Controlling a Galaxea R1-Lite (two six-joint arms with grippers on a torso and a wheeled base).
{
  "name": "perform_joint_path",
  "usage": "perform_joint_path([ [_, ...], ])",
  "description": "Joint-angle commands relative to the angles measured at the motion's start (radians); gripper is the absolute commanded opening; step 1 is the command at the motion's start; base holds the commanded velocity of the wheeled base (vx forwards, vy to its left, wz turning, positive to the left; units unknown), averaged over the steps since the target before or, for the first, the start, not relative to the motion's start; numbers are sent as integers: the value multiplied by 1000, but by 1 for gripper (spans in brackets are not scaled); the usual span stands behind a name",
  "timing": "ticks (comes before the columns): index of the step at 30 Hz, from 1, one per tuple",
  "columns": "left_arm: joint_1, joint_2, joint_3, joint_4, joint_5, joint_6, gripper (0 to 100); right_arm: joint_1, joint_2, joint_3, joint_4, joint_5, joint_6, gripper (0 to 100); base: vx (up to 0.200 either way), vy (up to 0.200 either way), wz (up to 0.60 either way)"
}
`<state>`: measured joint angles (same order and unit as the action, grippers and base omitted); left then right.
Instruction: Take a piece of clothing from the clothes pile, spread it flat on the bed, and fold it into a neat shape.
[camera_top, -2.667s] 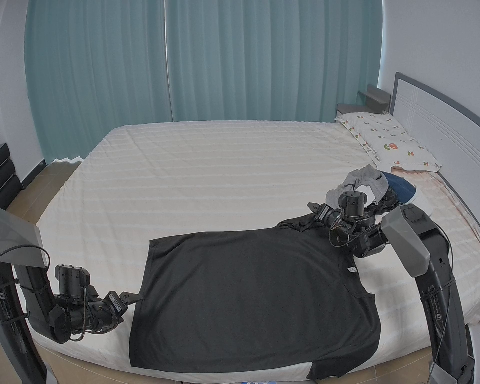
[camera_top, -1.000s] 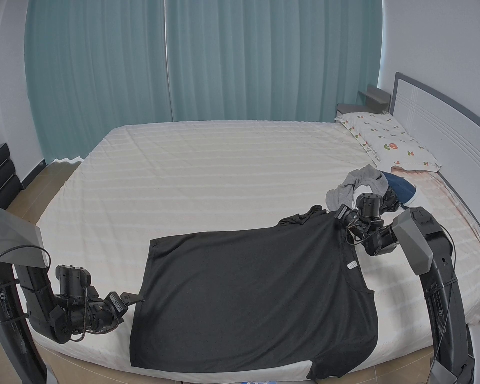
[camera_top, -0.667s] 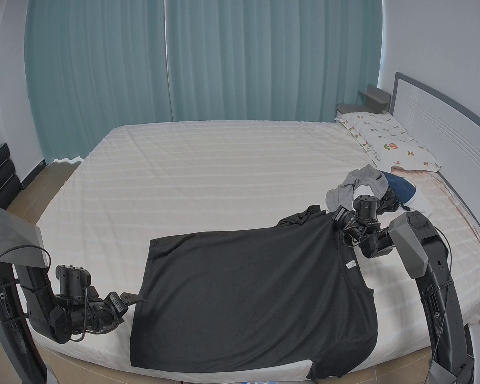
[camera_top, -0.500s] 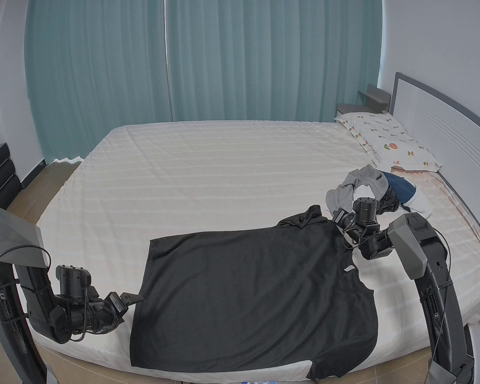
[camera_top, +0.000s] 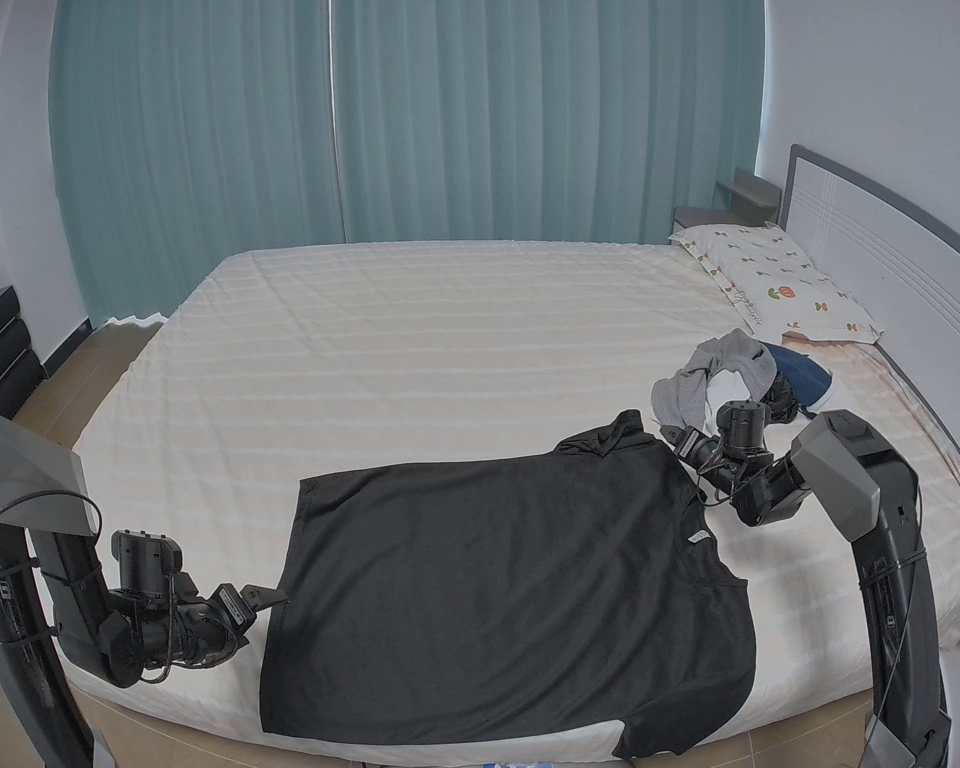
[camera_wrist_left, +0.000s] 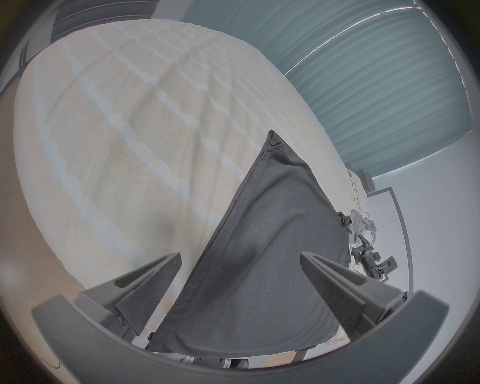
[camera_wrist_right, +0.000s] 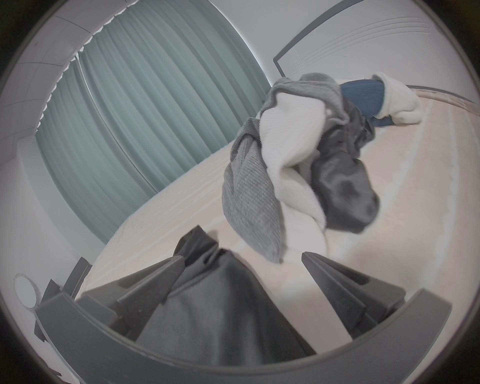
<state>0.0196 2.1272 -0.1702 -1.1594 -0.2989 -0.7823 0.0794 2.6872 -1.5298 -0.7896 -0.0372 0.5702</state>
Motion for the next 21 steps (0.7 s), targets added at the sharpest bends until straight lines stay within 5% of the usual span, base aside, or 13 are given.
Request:
perform_joint_path([
  [1,2,-10,9,-10,-8,-18,100,43,-353,419,-56,2,31,100,0,0,0],
  [7,-1,-44,21,-10,-17,-29,100,106,-566,800,-175,11,189,100,0,0,0],
  [21,-29,-73,41,-10,-78,-72,100,198,-659,1447,-671,26,312,100,0,0,0],
])
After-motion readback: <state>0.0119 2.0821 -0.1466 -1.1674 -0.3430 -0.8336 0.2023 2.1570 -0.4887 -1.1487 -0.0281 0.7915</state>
